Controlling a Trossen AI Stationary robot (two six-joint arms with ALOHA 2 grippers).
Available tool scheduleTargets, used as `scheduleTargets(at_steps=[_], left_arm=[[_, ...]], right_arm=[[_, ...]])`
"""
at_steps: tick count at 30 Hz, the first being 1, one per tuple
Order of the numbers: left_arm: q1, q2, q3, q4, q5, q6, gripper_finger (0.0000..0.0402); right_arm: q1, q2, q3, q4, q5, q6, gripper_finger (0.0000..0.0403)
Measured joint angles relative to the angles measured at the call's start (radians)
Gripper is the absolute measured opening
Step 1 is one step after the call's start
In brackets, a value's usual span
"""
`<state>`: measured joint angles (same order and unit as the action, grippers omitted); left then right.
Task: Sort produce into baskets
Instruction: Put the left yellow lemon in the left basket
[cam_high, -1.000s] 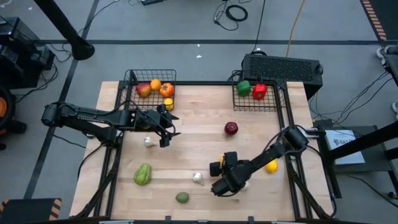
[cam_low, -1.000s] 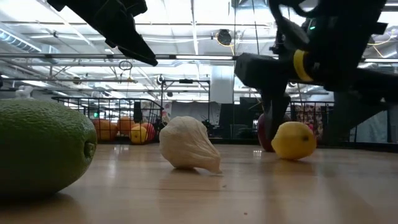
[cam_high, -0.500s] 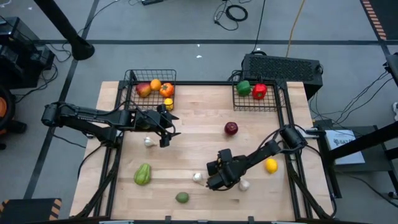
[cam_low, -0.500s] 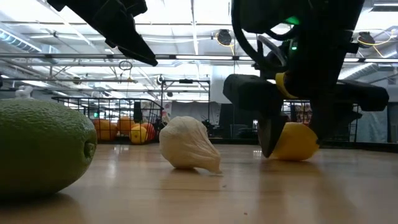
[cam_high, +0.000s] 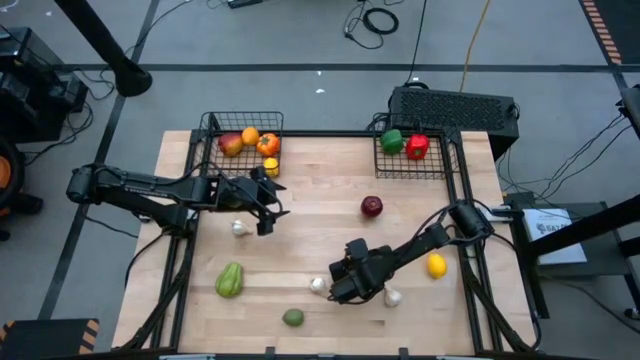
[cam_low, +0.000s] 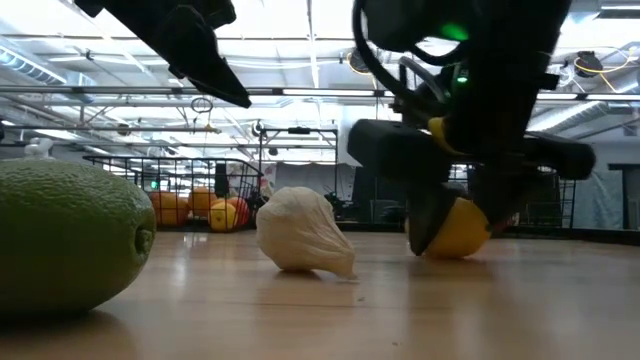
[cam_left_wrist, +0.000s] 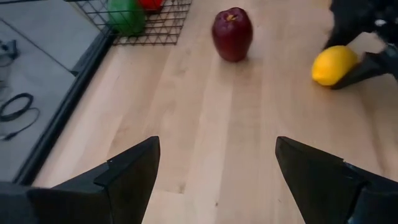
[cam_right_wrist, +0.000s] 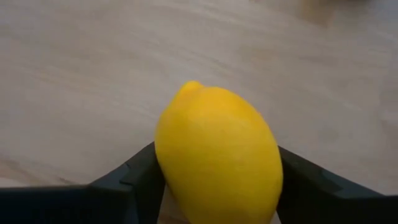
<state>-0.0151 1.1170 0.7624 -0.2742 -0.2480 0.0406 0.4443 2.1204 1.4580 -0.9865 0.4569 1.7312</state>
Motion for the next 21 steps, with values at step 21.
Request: scheduleTargets(at_steps=[21], left_arm=[[0.0, -0.374, 0.063, -0.378, -0.153, -0.219, 0.0327]], right_arm=[[-0.441, -0.004, 0.47, 0.336, 0.474, -1.51, 0.0237]])
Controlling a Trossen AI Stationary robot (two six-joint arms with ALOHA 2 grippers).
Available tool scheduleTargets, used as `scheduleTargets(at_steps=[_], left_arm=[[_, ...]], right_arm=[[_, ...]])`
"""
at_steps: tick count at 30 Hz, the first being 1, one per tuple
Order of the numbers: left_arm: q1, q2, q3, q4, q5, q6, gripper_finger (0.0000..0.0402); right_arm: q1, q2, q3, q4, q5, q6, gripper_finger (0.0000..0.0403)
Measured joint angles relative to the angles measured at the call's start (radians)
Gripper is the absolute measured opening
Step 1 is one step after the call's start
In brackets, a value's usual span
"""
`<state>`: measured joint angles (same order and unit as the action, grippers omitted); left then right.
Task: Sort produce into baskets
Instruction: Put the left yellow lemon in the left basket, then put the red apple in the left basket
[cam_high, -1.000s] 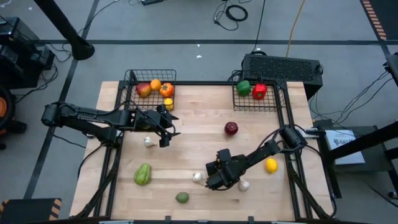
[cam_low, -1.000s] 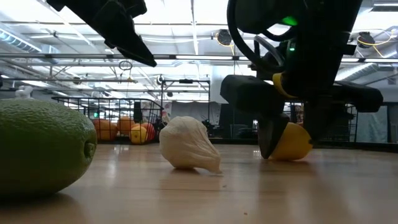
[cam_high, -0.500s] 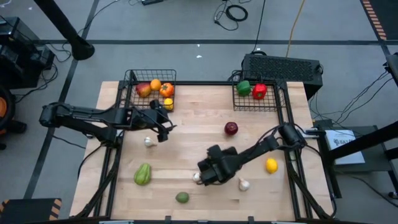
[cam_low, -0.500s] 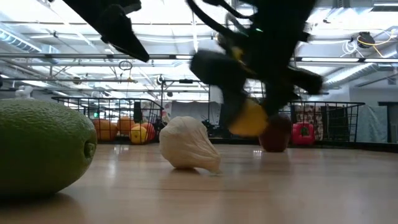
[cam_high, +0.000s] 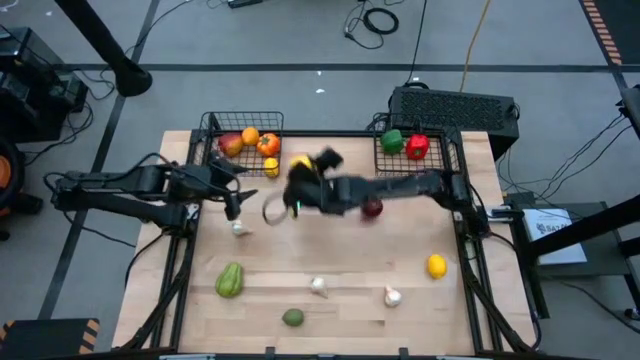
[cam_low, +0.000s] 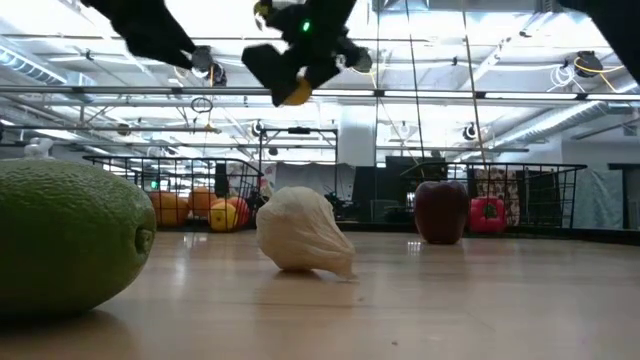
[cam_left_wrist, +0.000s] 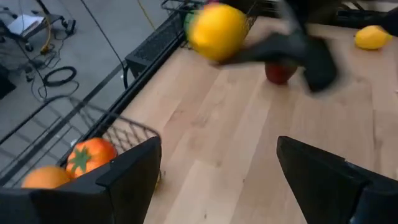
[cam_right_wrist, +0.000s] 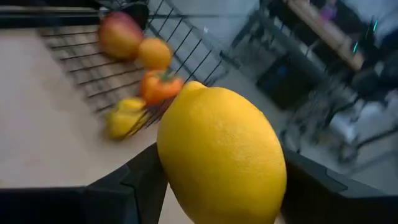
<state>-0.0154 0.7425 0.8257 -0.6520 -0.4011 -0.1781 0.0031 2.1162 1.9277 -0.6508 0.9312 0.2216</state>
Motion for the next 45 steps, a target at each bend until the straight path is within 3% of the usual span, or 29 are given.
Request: scheduleTargets(at_steps=[3, 6, 11, 17, 23, 32, 42, 45], left_arm=[[0.0, -0.043, 0.0, -0.068, 0.019, -0.047, 0.0327], [0.0, -0.067, 0.0, -0.138, 0.036, -0.082, 0.0327], [0.0, -0.079, 0.0, -0.187, 0.034, -0.132, 0.0327], [0.0, -0.078, 0.0, -0.185, 0.033, -0.131, 0.0327], [0.0, -0.078, 0.0, -0.159, 0.031, -0.106, 0.0327], [0.0, -0.077, 0.0, -0.144, 0.029, -0.103, 0.0327], [0.0, -0.077, -0.001, -0.131, 0.019, -0.097, 0.0327], [0.0, -0.077, -0.001, -0.132, 0.011, -0.094, 0.0327]], right_arm=[[-0.088, 0.001, -0.001, 0.154, -0.07, -0.231, 0.0237], [-0.175, 0.006, -0.001, 0.288, -0.229, -0.316, 0.0237], [-0.291, 0.022, -0.001, 0.462, -0.607, -0.299, 0.0237], [-0.362, 0.106, -0.001, 0.673, -0.795, -0.208, 0.0237], [-0.373, 0.197, -0.001, 0.826, -0.754, -0.081, 0.0238], [-0.37, 0.232, -0.001, 0.816, -0.751, 0.014, 0.0242], [-0.356, 0.235, -0.001, 0.779, -0.788, 0.089, 0.0306], [-0.348, 0.199, -0.003, 0.751, -0.864, 0.097, 0.0316]])
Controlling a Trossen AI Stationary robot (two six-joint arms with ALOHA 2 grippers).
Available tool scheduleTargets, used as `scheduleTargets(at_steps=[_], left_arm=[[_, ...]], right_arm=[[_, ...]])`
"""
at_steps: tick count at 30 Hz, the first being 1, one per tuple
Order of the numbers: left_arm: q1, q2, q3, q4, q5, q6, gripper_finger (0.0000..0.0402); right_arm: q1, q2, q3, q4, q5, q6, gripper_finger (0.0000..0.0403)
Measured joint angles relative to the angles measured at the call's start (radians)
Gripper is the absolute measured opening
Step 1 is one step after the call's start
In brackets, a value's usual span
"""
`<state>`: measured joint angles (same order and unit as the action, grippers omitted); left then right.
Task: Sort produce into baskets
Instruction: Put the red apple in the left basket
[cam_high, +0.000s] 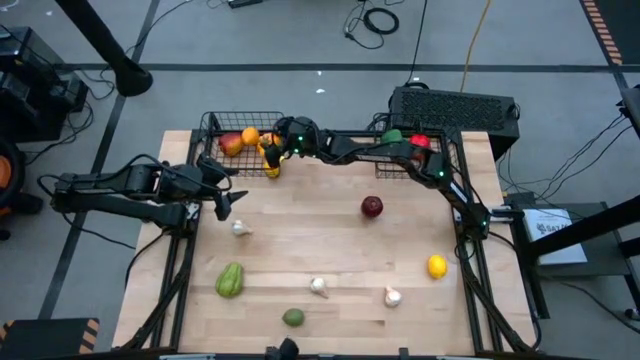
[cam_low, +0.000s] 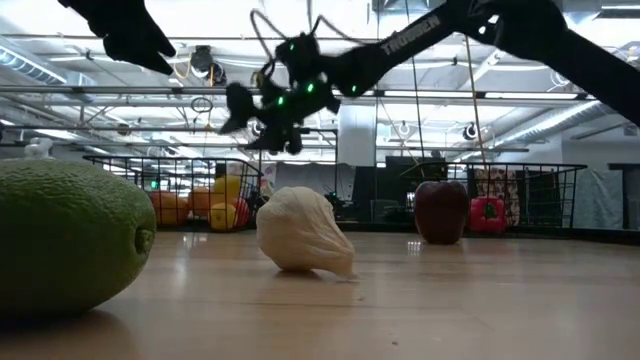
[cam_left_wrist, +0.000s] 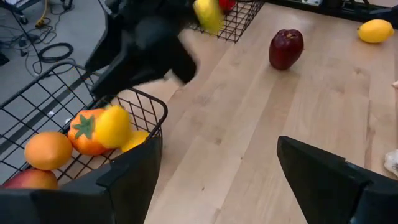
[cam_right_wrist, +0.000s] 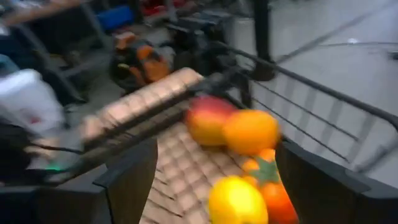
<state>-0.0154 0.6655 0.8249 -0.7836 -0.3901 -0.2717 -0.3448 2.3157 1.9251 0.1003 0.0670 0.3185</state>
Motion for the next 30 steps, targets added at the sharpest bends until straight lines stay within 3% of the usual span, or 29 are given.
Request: scheduleTargets(at_steps=[5, 8, 13, 19, 24, 30], left_arm=[[0.0, 0.0, 0.0, -0.001, -0.001, 0.016, 0.0327], [0.0, 0.0, 0.0, -0.004, -0.001, 0.016, 0.0327], [0.0, 0.0, 0.0, -0.011, -0.001, 0.023, 0.0327], [0.0, 0.01, 0.0, 0.032, -0.004, 0.049, 0.0327], [0.0, 0.048, 0.0, 0.124, -0.002, 0.078, 0.0327], [-0.01, 0.122, -0.037, 0.255, 0.074, 0.079, 0.0327]], right_arm=[[0.054, -0.17, 0.002, -0.106, -0.039, -0.047, 0.0314], [0.124, -0.304, 0.002, -0.329, -0.022, -0.129, 0.0313], [0.307, -0.47, 0.002, -0.825, 0.212, -0.156, 0.0313], [0.566, -0.517, 0.0, -1.262, 0.515, 0.098, 0.0313], [0.747, -0.519, -0.096, -1.25, 0.696, 0.298, 0.0313], [0.875, -0.517, -0.292, -1.081, 0.716, 0.325, 0.0313]])
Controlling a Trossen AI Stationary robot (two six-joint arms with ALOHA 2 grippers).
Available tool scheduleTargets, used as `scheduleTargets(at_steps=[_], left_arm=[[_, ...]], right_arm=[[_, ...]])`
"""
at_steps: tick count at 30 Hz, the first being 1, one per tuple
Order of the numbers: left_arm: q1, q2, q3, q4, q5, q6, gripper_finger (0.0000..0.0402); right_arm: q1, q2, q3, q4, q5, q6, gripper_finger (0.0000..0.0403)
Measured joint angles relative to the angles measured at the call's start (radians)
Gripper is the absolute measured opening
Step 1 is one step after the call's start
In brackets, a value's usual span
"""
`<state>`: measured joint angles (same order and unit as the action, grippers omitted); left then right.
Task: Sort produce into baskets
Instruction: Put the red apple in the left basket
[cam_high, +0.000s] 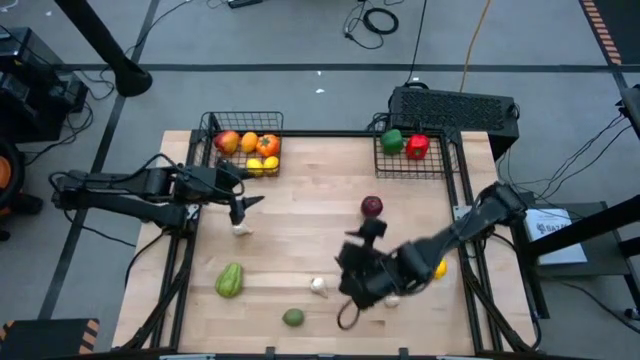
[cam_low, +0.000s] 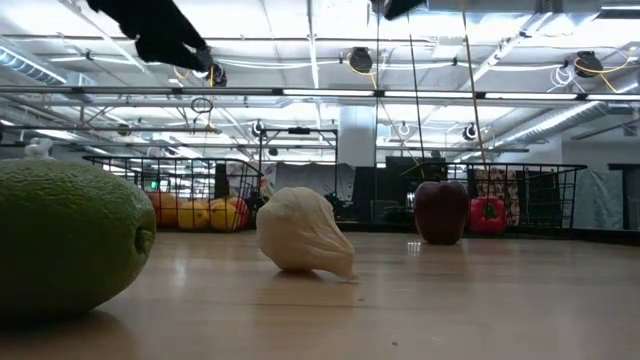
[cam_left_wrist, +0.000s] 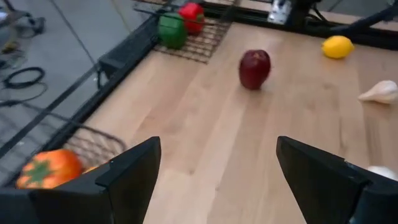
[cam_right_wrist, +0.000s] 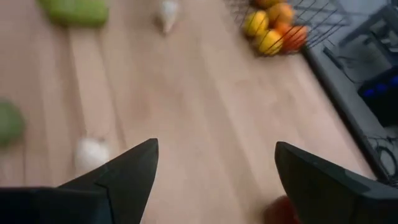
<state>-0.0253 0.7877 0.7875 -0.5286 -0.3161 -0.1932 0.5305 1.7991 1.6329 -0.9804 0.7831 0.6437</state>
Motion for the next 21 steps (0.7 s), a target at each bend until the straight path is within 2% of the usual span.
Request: scheduleTargets(at_steps=[4, 8, 16, 21], left_arm=[[-0.02, 0.081, -0.01, 0.055, 0.005, 0.024, 0.0327], [-0.031, 0.165, -0.011, 0.101, 0.005, 0.024, 0.0327], [-0.05, 0.327, -0.011, 0.269, 0.007, 0.067, 0.0327], [-0.049, 0.401, -0.011, 0.361, 0.007, 0.11, 0.0327]], right_arm=[[0.017, 0.0, -0.074, -0.006, -0.013, 0.077, 0.0313], [-0.009, -0.003, -0.088, -0.12, -0.06, 0.226, 0.0313], [-0.031, -0.003, -0.088, -0.407, 0.021, 0.373, 0.0313], [-0.078, -0.009, -0.088, -0.549, 0.121, 0.45, 0.0312]])
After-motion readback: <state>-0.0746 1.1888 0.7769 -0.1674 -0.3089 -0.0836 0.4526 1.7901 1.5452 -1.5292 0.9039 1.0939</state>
